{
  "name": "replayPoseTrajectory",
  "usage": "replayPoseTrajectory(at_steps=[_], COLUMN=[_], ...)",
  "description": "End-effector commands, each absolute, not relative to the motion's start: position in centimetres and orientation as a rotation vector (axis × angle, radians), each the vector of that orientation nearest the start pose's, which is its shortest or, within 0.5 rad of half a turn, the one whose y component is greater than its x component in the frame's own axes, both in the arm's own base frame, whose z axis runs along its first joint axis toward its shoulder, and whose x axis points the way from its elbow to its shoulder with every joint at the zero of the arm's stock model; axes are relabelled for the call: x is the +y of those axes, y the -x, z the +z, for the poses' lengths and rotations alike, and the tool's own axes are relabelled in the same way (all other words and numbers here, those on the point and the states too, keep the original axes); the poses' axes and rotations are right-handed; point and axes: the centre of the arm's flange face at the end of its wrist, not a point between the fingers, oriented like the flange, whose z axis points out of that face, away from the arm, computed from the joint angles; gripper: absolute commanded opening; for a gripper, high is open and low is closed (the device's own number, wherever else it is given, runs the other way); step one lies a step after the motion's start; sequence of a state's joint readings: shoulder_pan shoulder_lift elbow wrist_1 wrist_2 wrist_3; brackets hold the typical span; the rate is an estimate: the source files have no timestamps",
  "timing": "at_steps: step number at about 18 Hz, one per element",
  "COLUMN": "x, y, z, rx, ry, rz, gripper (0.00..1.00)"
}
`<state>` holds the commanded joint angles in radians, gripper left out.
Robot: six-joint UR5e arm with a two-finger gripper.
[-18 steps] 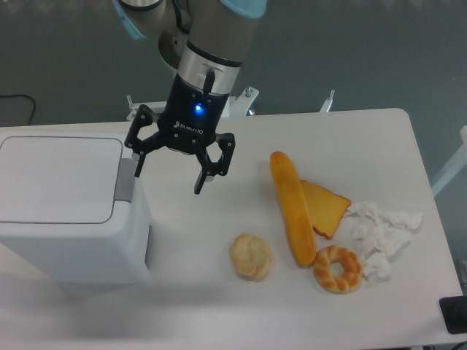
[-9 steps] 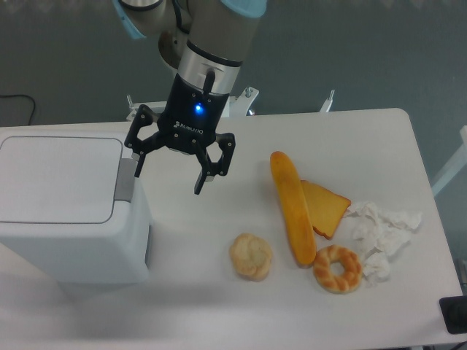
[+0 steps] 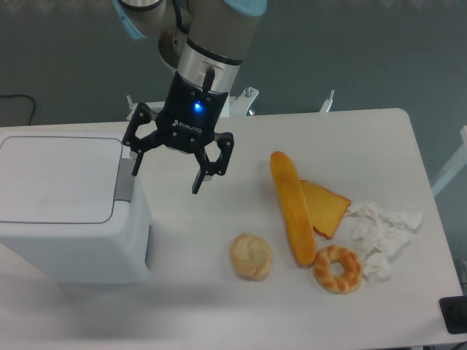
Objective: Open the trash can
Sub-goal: 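Lower the open gripper onto the lid's side edge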
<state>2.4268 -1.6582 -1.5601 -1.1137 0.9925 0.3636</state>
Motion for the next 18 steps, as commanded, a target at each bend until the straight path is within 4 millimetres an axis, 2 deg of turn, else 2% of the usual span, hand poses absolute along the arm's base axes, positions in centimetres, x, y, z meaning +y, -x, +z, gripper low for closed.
replayPoseTrajectory(at_steps=[18], x=[50.33], y=[29.49], z=[51.51], rx=[-0.494], ry=[2.445], rz=[-0.339], gripper=[1.00])
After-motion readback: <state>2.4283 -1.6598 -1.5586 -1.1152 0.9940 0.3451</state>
